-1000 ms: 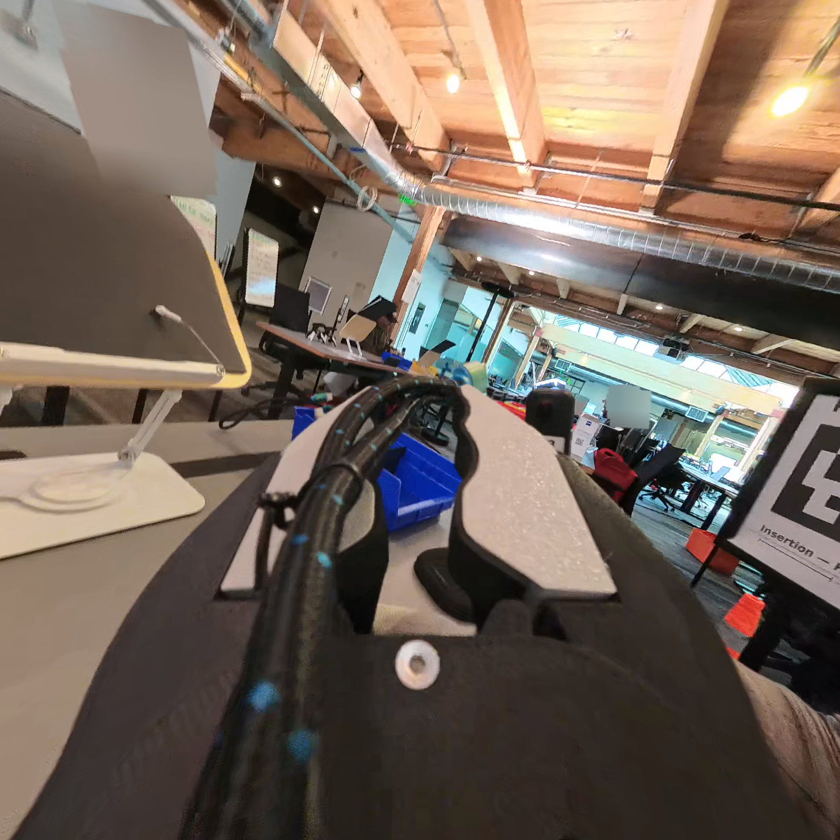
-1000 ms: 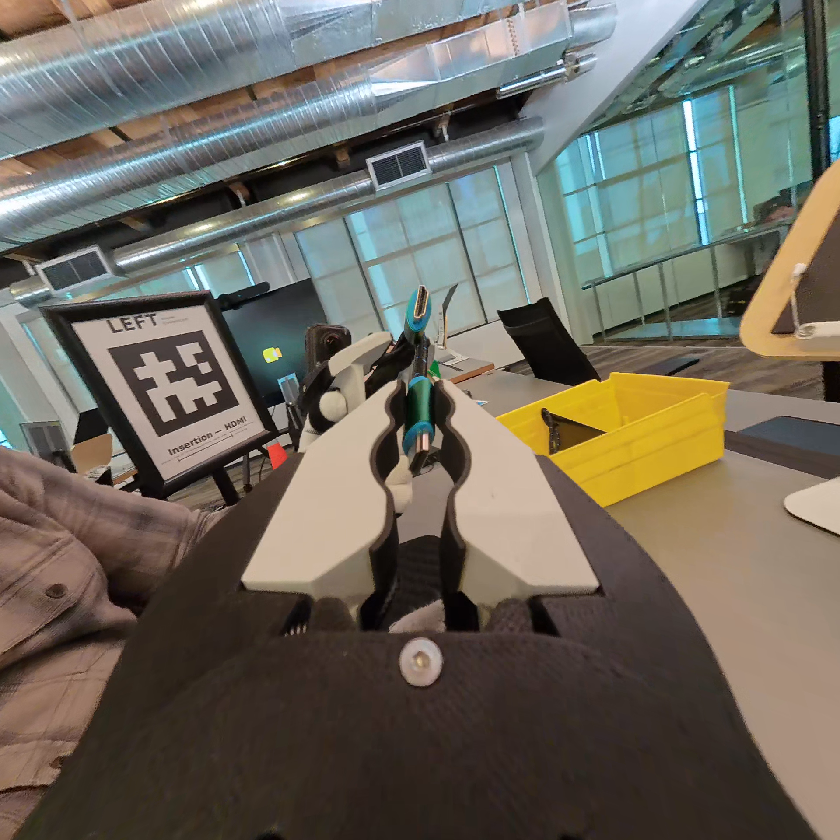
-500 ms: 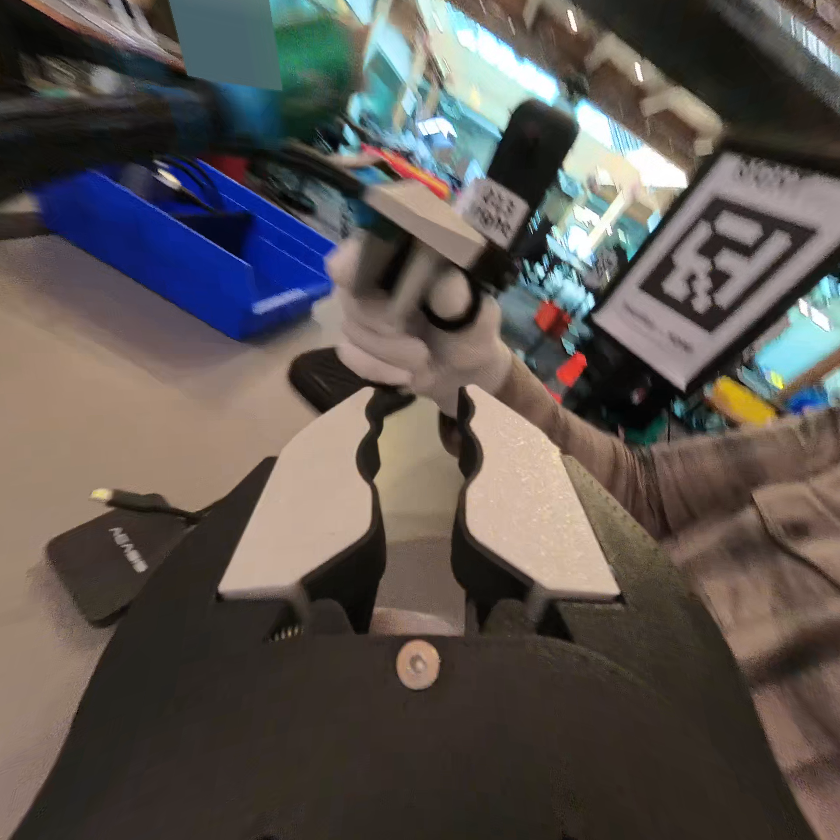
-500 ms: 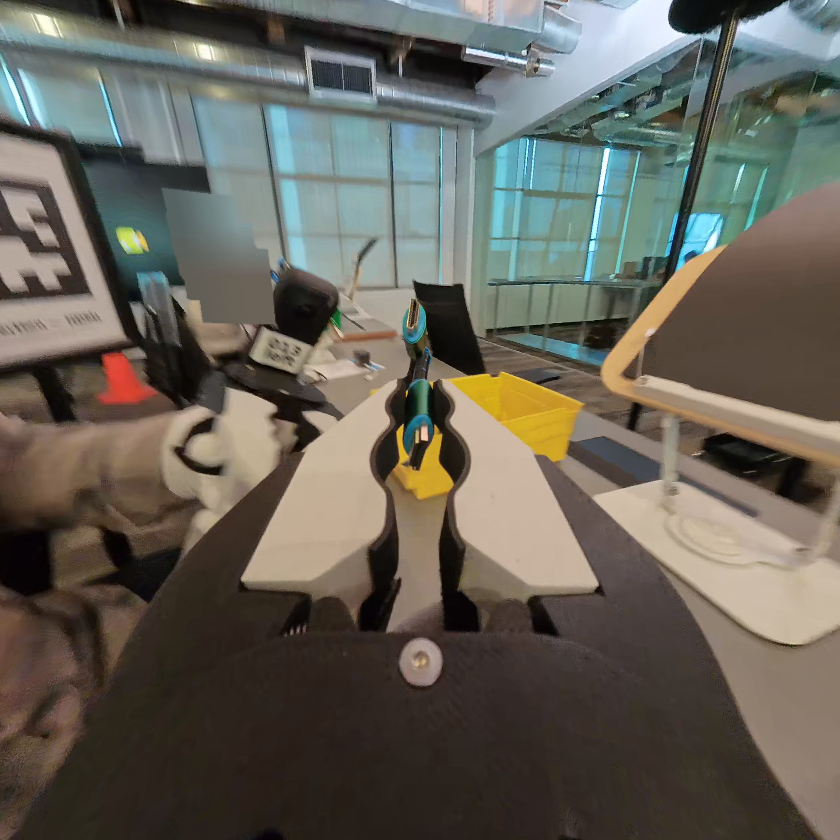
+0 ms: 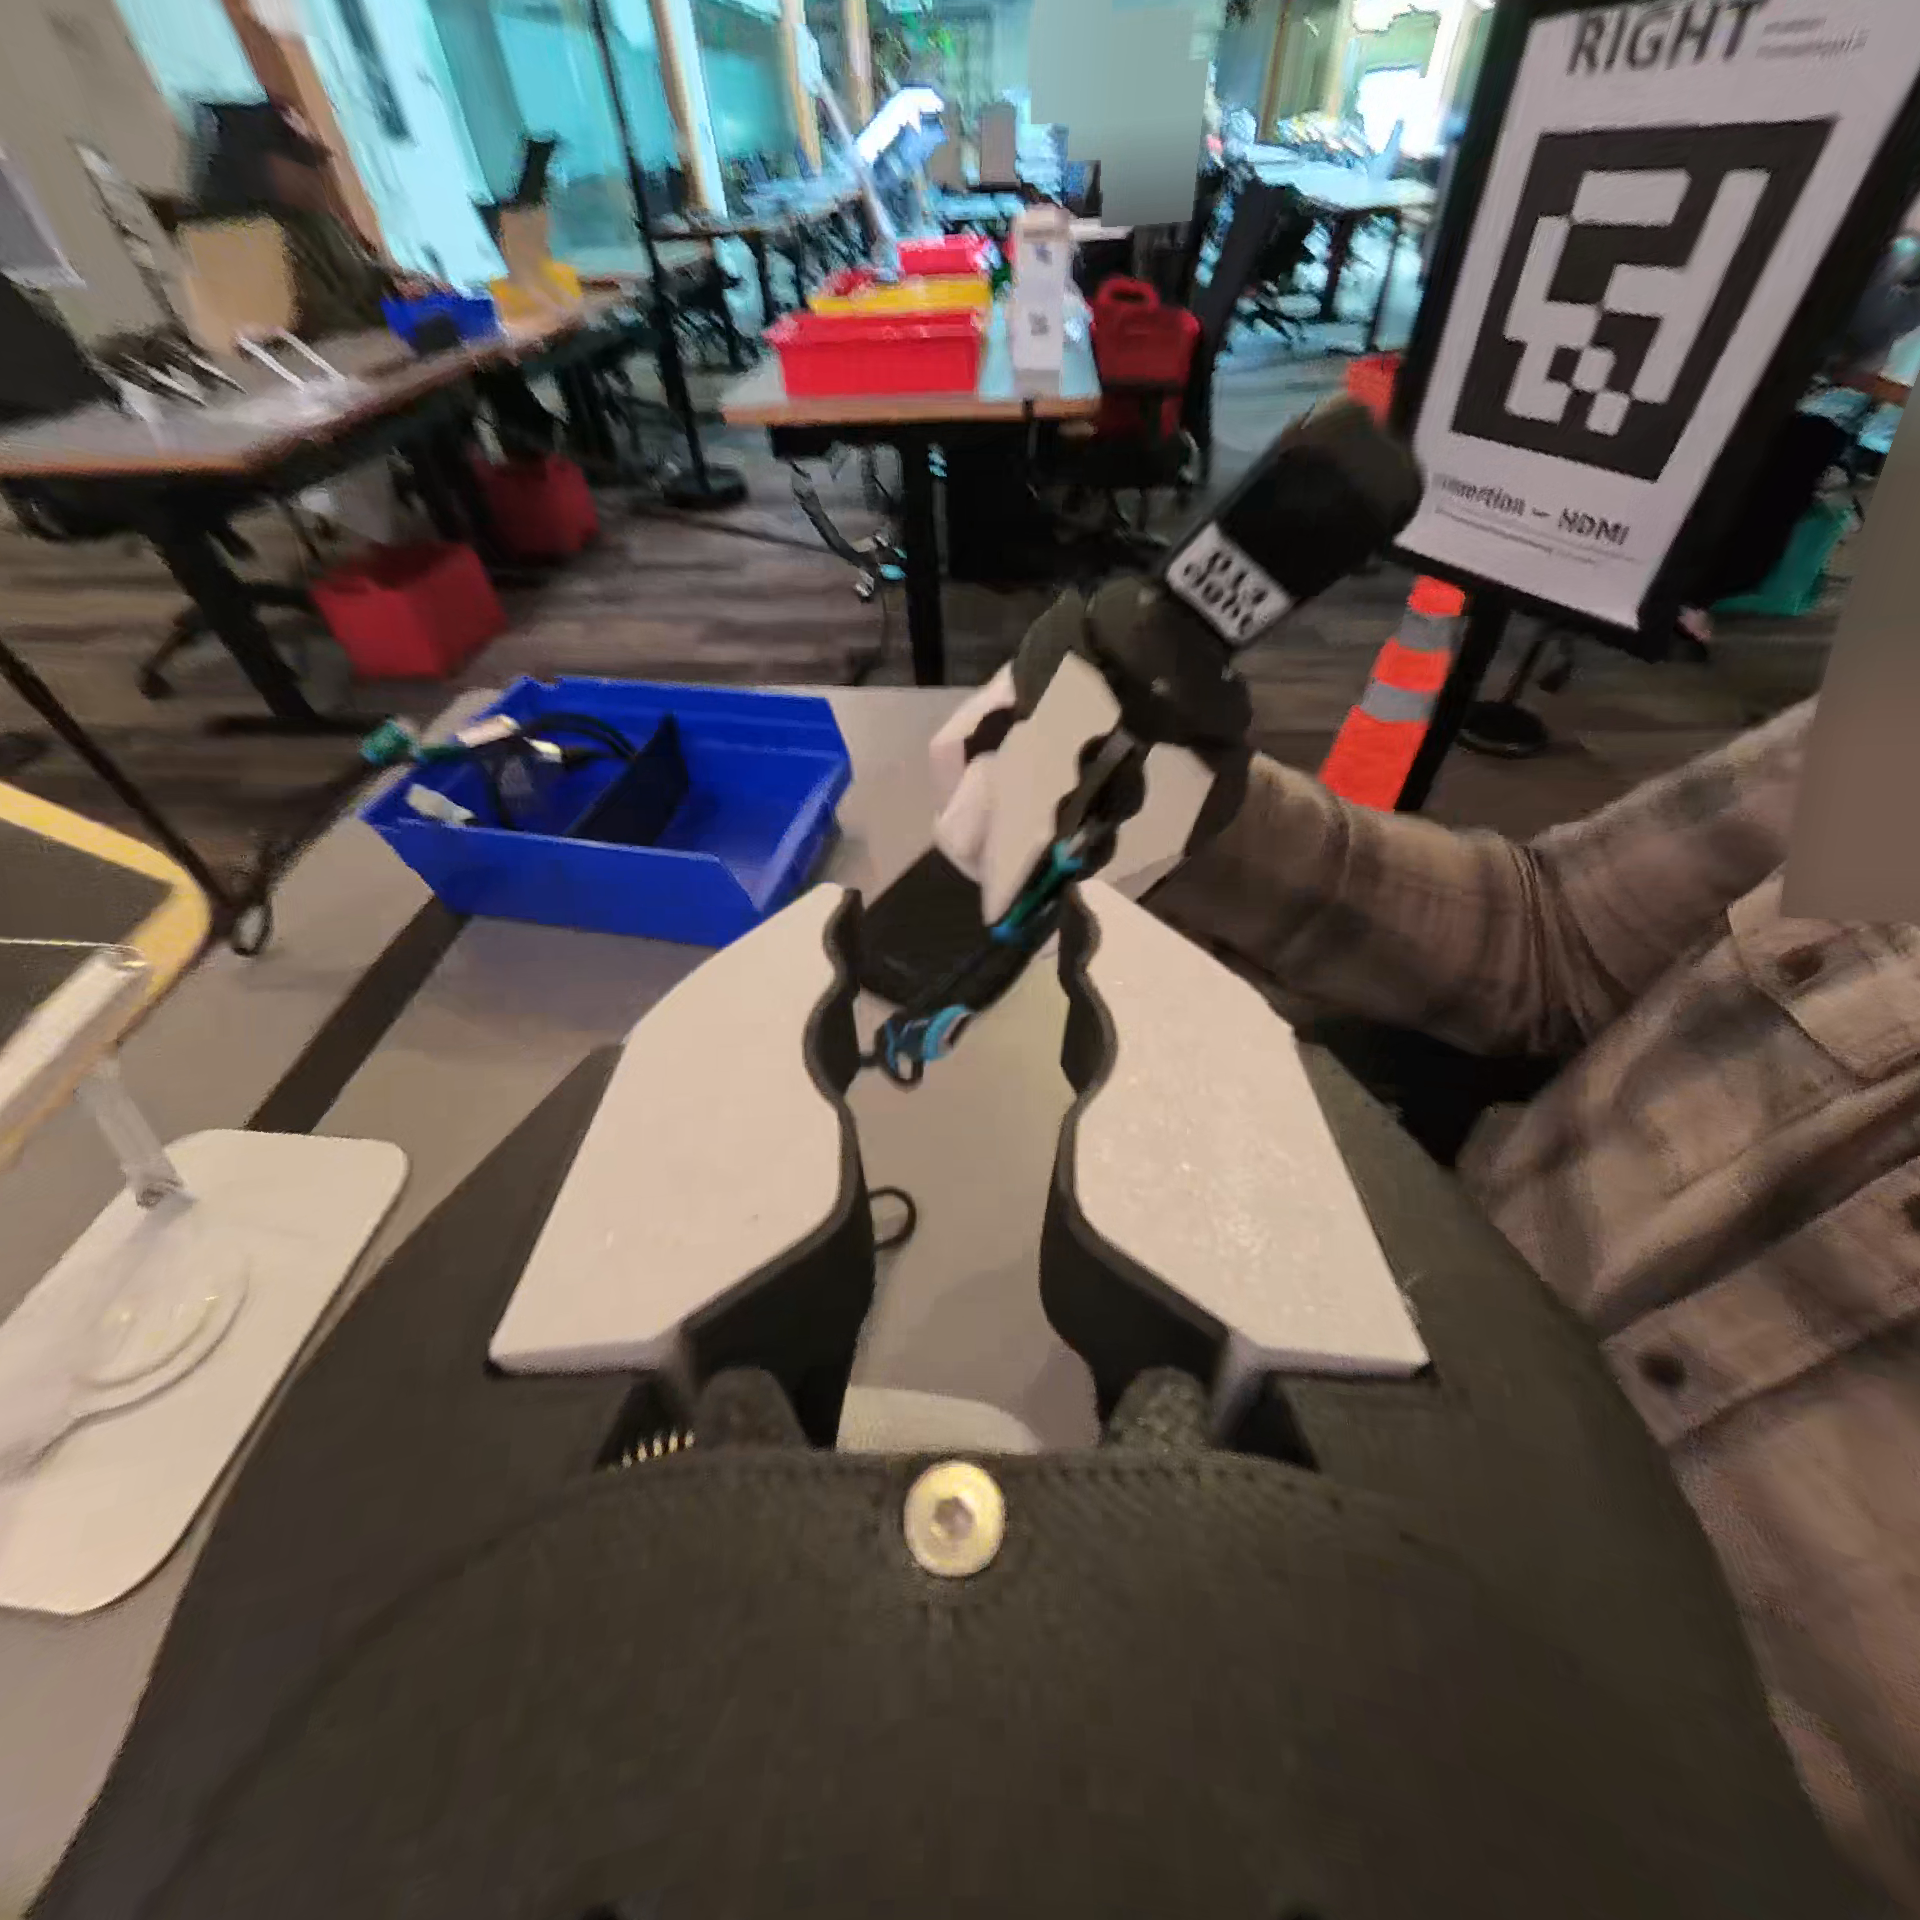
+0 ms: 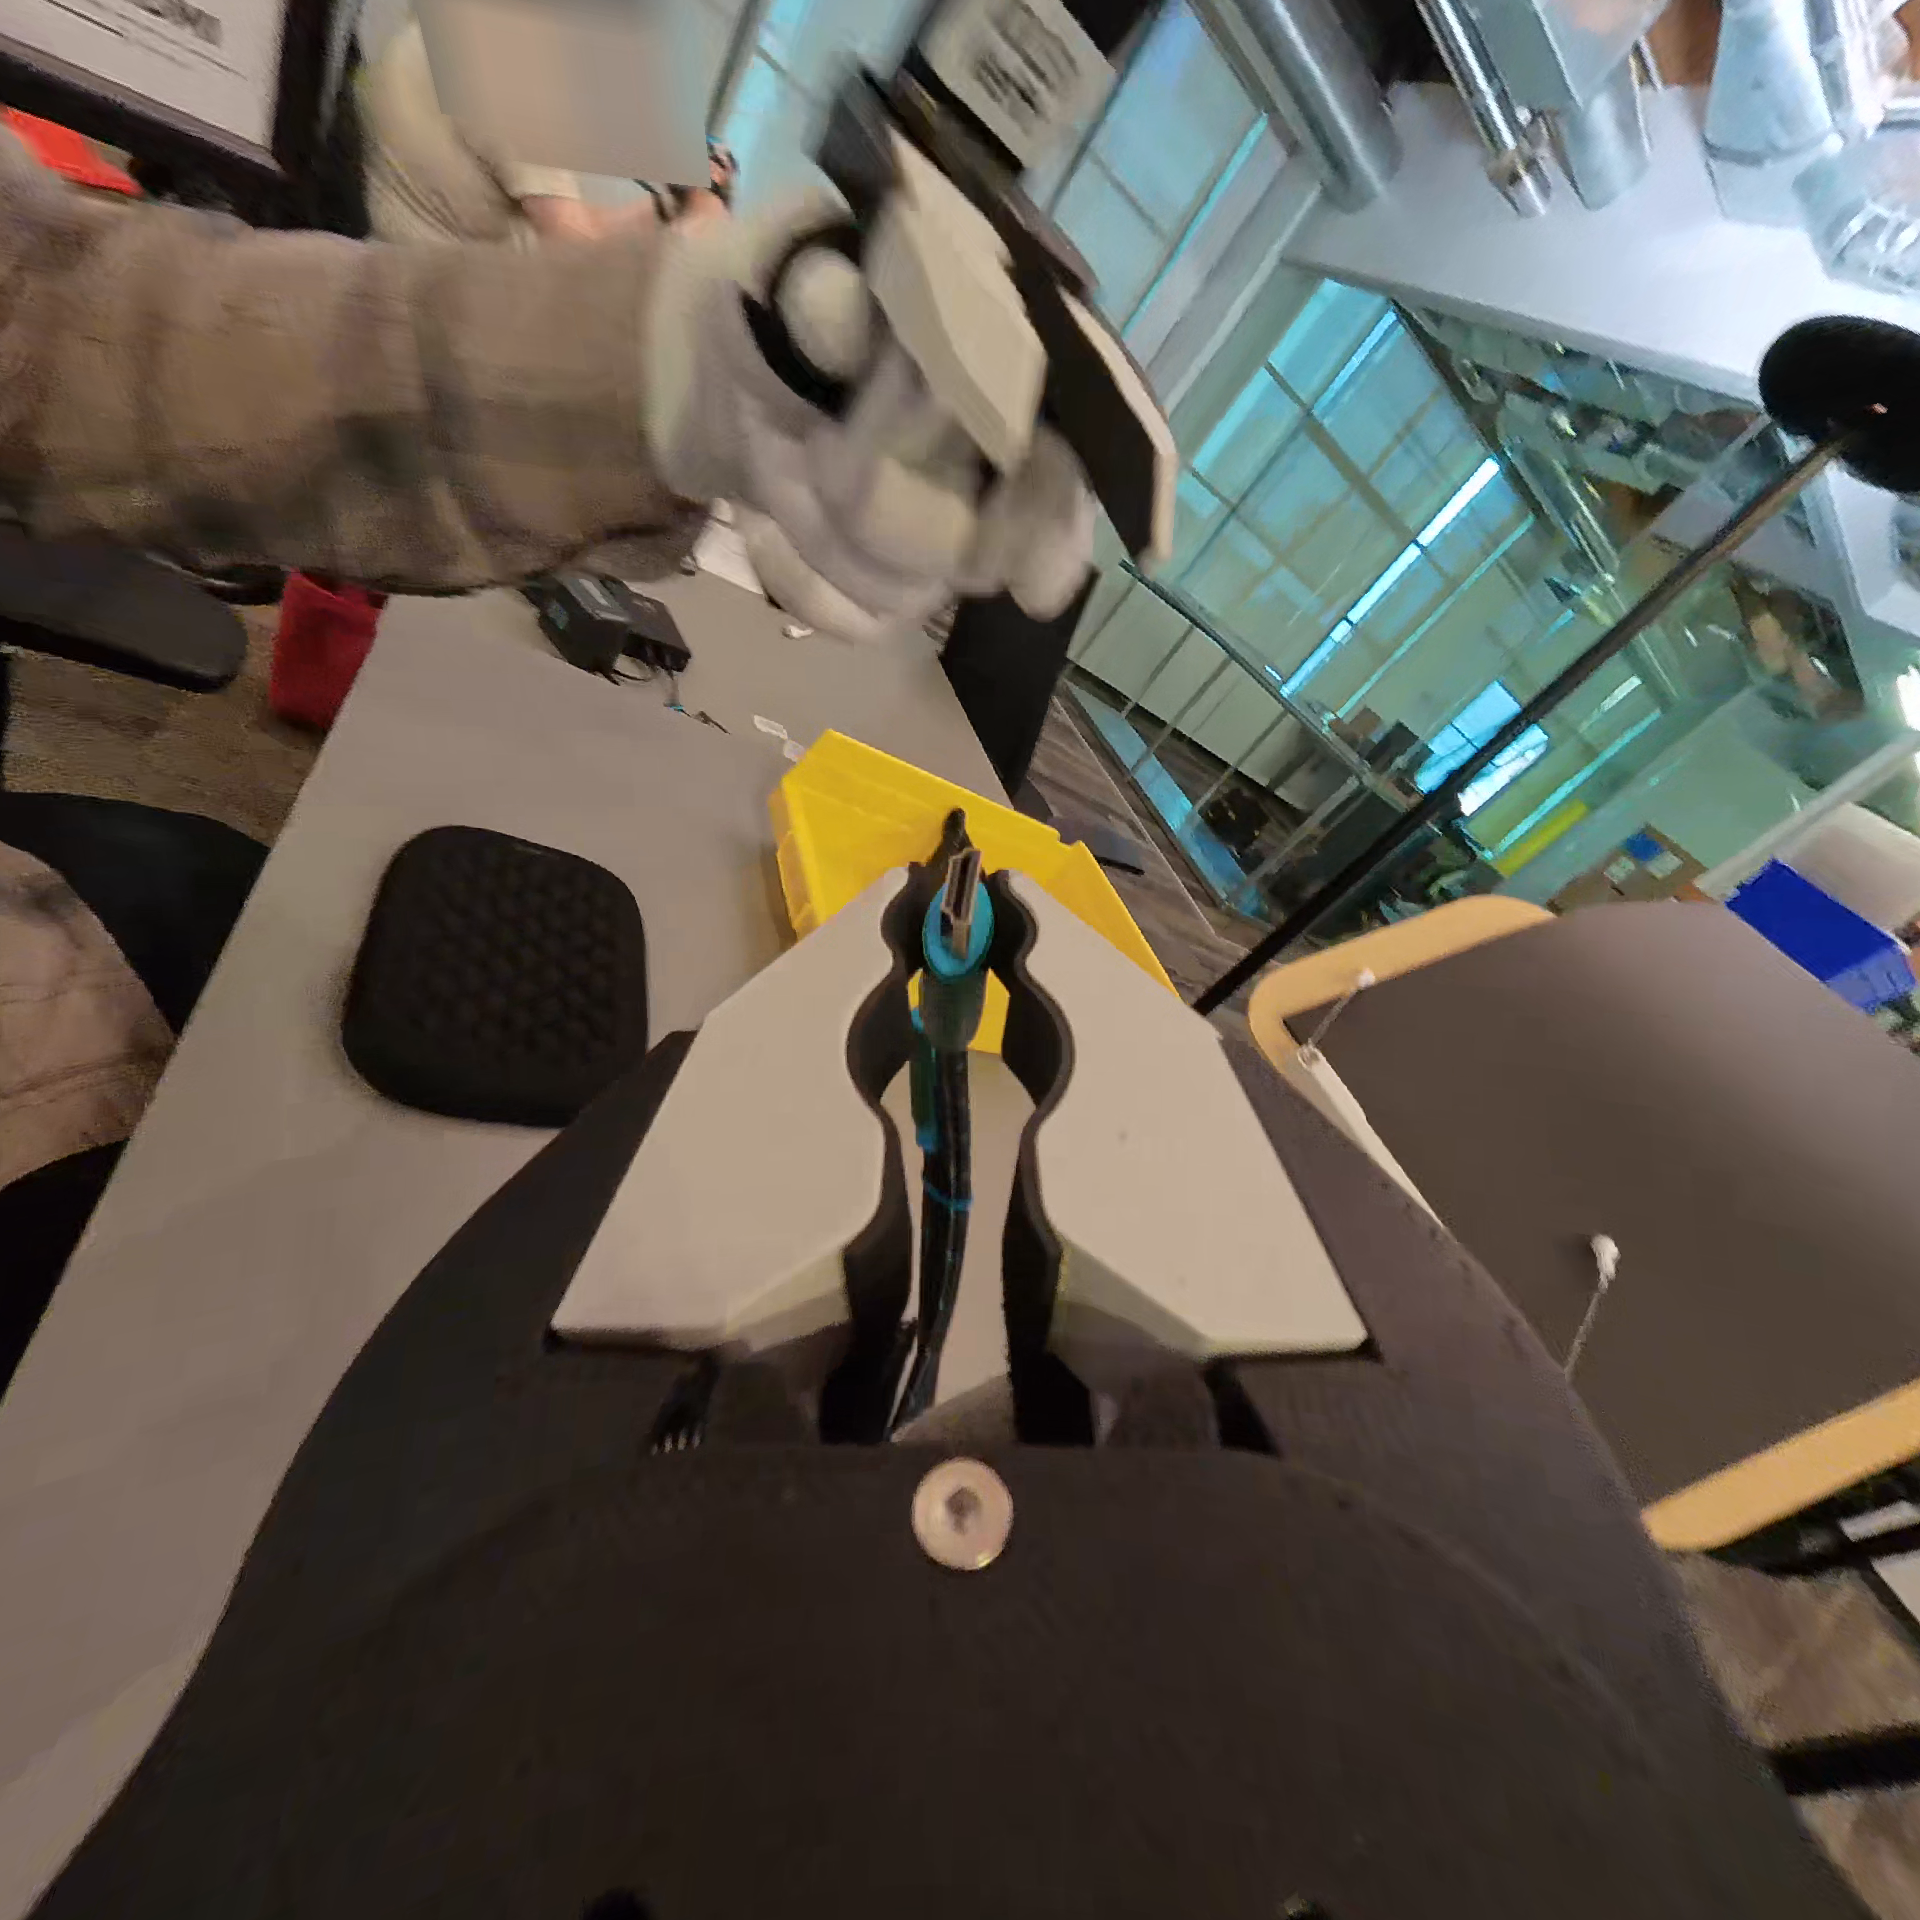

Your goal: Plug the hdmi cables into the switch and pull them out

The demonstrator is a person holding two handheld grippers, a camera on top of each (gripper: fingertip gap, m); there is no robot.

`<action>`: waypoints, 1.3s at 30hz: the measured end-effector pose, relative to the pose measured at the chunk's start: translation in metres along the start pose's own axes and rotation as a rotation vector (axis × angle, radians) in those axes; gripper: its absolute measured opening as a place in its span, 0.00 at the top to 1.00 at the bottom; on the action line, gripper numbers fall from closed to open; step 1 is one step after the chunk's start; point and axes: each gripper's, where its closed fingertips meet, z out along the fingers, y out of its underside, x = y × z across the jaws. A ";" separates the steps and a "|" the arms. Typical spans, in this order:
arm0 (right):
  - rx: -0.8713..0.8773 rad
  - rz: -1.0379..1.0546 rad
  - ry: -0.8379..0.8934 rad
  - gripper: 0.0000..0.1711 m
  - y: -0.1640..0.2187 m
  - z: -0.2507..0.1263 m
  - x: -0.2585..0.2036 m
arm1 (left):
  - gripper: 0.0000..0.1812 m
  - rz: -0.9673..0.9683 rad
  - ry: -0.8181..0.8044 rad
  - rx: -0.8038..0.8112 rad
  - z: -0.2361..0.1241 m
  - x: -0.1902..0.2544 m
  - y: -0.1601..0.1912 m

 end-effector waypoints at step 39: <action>-0.166 0.348 0.053 0.77 0.043 0.012 0.024 | 0.97 1.184 -0.816 -0.552 0.049 -0.078 0.081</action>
